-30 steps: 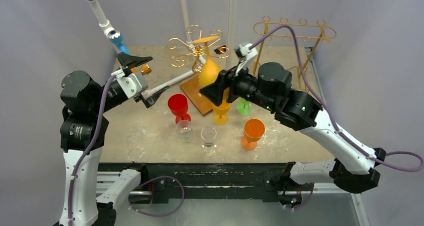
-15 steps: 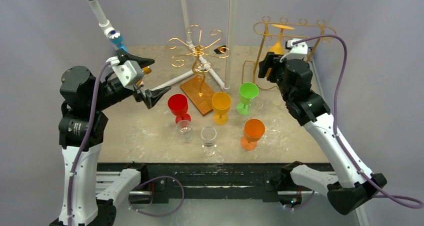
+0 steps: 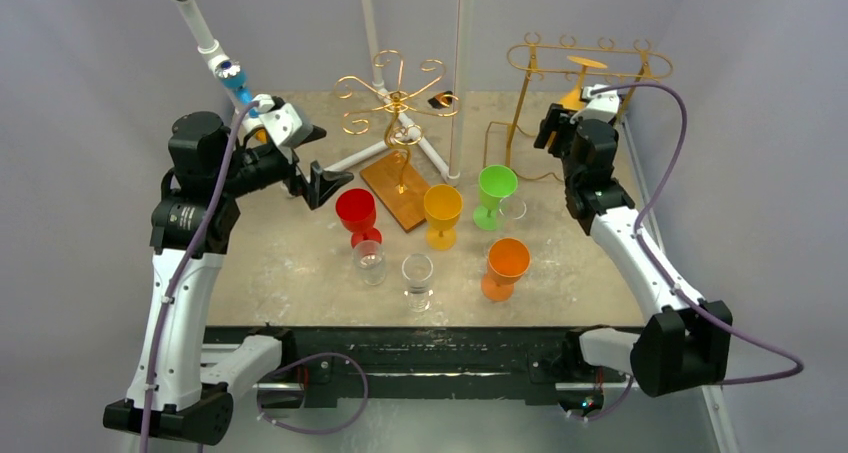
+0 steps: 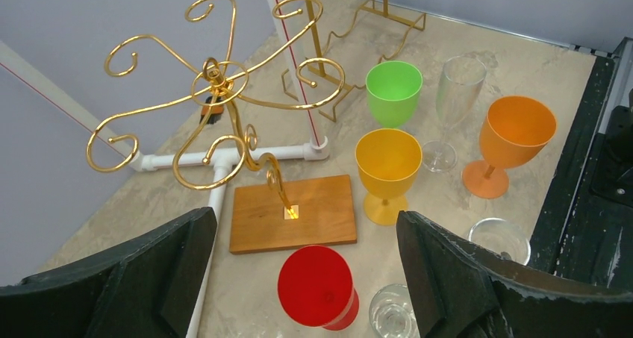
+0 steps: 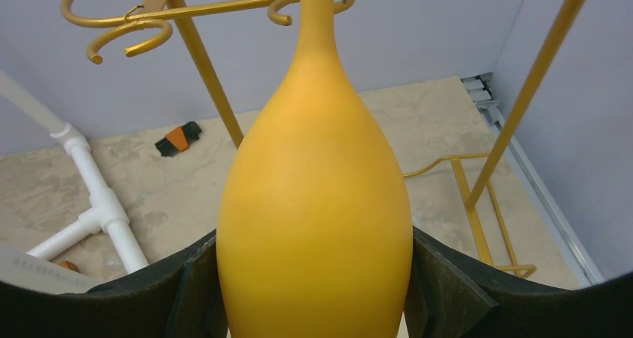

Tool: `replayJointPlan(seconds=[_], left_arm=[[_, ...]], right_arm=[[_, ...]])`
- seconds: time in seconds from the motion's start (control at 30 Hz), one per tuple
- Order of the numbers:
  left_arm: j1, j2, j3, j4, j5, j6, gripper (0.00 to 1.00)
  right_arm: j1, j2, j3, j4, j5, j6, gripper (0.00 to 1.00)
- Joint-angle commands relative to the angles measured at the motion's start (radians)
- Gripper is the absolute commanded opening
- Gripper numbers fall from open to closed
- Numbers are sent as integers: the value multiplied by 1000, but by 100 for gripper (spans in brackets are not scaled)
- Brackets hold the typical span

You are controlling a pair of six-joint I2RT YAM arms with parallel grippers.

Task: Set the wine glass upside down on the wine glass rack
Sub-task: Turn the wine glass upside down at the wine rack.

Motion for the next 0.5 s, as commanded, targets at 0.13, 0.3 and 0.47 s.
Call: replayJointPlan(seconds=[0.13, 0.3, 0.47], left_arm=[[-3, 6, -2, 9, 21, 42, 100], [-4, 6, 0, -9, 30, 59, 100], [-4, 2, -3, -26, 16, 83, 100]], right_arm=[[0, 87, 18, 201, -11, -80, 28], [-11, 112, 17, 216, -16, -85, 28], [-21, 138, 29, 207, -34, -85, 29]])
